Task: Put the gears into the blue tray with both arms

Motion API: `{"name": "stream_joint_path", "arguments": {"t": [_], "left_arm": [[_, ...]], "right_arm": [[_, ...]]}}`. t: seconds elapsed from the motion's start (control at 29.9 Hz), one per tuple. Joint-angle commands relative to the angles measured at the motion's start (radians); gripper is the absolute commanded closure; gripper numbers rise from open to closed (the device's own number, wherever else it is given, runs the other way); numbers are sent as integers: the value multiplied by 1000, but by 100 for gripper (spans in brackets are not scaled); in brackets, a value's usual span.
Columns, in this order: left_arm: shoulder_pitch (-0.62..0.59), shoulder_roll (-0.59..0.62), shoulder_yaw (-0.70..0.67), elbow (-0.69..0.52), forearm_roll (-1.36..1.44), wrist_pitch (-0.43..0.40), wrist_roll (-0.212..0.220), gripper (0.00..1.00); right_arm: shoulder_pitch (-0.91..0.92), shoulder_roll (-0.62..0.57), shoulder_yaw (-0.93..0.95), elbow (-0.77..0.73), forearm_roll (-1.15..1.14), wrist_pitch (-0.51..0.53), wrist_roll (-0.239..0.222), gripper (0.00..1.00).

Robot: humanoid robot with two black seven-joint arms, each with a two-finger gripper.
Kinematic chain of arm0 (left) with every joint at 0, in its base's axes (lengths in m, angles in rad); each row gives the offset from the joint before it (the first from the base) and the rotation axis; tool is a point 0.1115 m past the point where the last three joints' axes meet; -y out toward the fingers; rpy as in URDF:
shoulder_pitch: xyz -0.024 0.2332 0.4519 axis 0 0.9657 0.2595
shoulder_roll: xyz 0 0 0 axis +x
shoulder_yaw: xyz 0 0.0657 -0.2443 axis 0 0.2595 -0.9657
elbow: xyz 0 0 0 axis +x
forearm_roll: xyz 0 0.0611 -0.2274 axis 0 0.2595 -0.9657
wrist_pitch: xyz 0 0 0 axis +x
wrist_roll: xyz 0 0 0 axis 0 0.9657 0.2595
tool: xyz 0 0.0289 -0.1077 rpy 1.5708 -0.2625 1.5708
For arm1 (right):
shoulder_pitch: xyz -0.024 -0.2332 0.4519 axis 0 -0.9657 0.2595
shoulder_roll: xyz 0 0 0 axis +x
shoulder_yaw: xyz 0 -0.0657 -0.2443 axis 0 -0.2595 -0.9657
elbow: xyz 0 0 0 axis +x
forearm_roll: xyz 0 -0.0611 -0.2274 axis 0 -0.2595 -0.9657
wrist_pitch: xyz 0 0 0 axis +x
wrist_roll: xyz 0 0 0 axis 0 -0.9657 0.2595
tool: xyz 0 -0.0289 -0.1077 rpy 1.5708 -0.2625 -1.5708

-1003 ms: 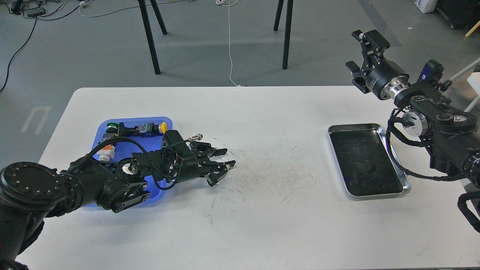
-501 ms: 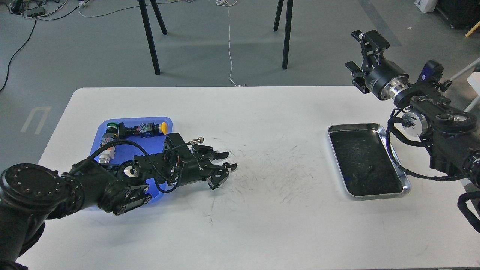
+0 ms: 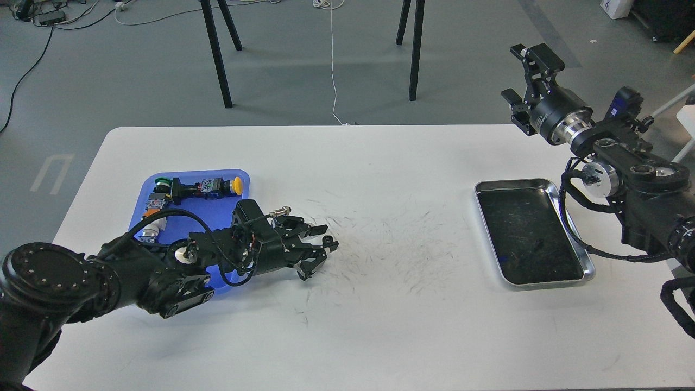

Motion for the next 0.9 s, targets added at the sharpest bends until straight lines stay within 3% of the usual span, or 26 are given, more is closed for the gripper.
{"name": "stream_joint_path", "arguments": {"t": [0.0,0.87], "left_arm": [[-2,3,1,0,6,5,0,63],[-19,-6,-42,6,-14,5,0,77]], "right_arm": [[1,1,0,0,1,0,0,2],[4,7,0,-1,0,0,0,2]]}}
